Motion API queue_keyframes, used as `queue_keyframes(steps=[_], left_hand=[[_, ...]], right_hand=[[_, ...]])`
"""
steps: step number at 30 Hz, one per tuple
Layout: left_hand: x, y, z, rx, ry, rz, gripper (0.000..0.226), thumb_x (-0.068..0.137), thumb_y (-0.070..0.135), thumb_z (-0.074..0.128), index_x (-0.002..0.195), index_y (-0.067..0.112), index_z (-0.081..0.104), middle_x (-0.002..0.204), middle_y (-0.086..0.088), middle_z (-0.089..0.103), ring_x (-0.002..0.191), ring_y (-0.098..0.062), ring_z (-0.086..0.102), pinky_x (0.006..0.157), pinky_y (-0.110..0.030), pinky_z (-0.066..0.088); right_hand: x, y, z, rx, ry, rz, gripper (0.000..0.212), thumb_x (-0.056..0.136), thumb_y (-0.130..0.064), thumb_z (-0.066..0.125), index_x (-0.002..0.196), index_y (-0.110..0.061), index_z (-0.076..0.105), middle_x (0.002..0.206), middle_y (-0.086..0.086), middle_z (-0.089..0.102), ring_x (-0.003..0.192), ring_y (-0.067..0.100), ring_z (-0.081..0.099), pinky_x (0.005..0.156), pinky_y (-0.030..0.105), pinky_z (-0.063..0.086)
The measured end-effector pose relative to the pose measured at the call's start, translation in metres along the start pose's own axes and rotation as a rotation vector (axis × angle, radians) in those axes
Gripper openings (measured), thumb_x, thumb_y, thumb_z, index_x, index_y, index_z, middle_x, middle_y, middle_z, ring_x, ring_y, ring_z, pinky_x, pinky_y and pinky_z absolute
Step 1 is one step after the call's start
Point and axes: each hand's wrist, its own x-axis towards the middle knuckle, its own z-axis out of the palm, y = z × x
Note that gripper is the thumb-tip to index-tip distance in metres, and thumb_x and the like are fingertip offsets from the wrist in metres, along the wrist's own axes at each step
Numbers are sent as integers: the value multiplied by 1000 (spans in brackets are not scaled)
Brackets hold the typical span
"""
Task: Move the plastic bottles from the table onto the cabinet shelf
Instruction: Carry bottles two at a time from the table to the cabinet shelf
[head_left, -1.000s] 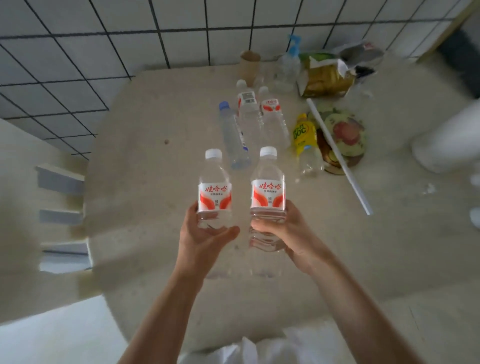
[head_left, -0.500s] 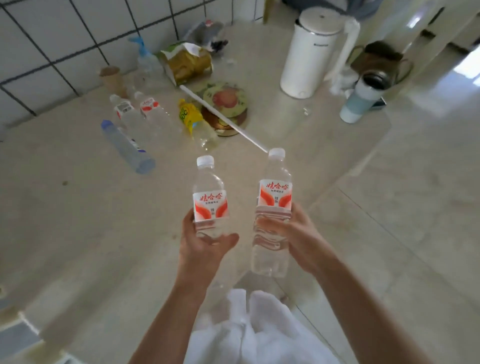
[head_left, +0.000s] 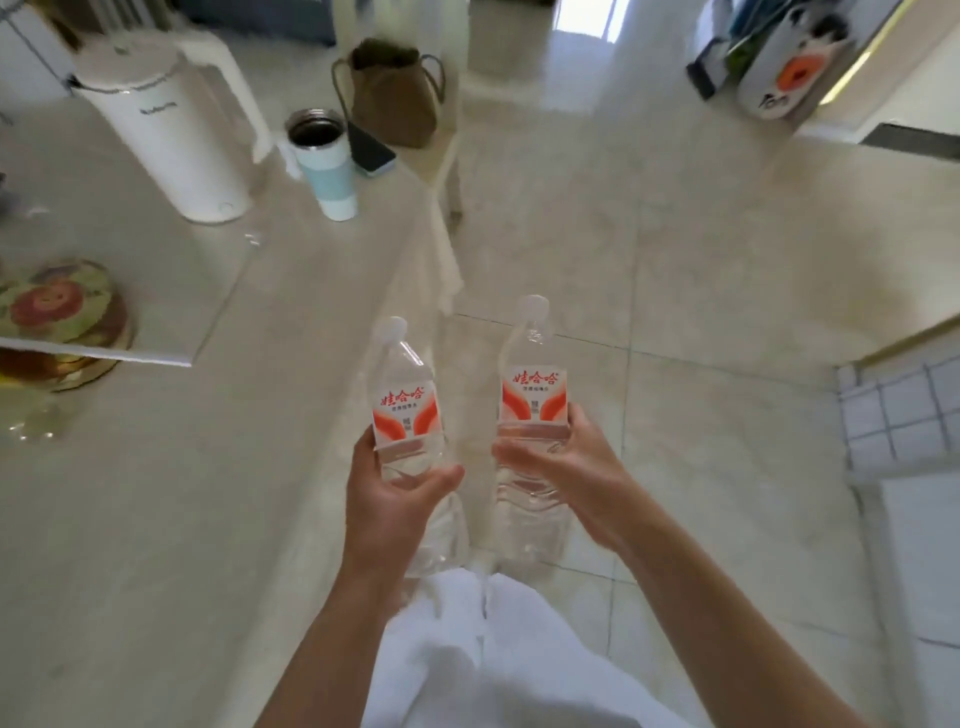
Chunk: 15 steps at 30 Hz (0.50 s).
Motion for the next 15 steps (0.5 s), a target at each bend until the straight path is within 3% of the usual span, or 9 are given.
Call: queue_keyframes(steps=[4, 7, 12, 15], left_hand=[[5, 13, 62, 44, -185, -2, 61, 68, 4, 85, 117, 23, 54, 102, 5, 71, 81, -6, 73, 60, -13, 54], [13, 21, 103, 92, -344, 5, 62, 67, -2, 83, 117, 21, 54, 101, 0, 73, 83, -10, 74, 65, -18, 57], [29, 39, 175, 211, -602, 43, 72, 65, -1, 84, 127, 12, 49, 101, -3, 71, 82, -7, 73, 63, -13, 54], [40, 52, 216, 278, -761, 81, 71, 64, -5, 83, 125, 10, 49, 98, -3, 70, 78, -4, 72, 61, -12, 53]], right_hand=[[-15, 1, -57, 53, 194, -26, 71, 58, -24, 91, 115, -17, 49, 109, 8, 68, 95, 23, 71, 79, 47, 60], [-23, 2, -90, 123, 331, -50, 63, 61, -20, 90, 111, -20, 51, 106, 6, 68, 93, 20, 71, 78, 44, 61], [-29, 9, -139, 255, 548, -31, 79, 57, -29, 91, 122, -17, 48, 113, 7, 68, 98, 21, 70, 77, 42, 61], [-33, 7, -160, 348, 704, -27, 75, 61, -24, 90, 121, -18, 46, 111, 6, 67, 99, 20, 69, 81, 47, 59]])
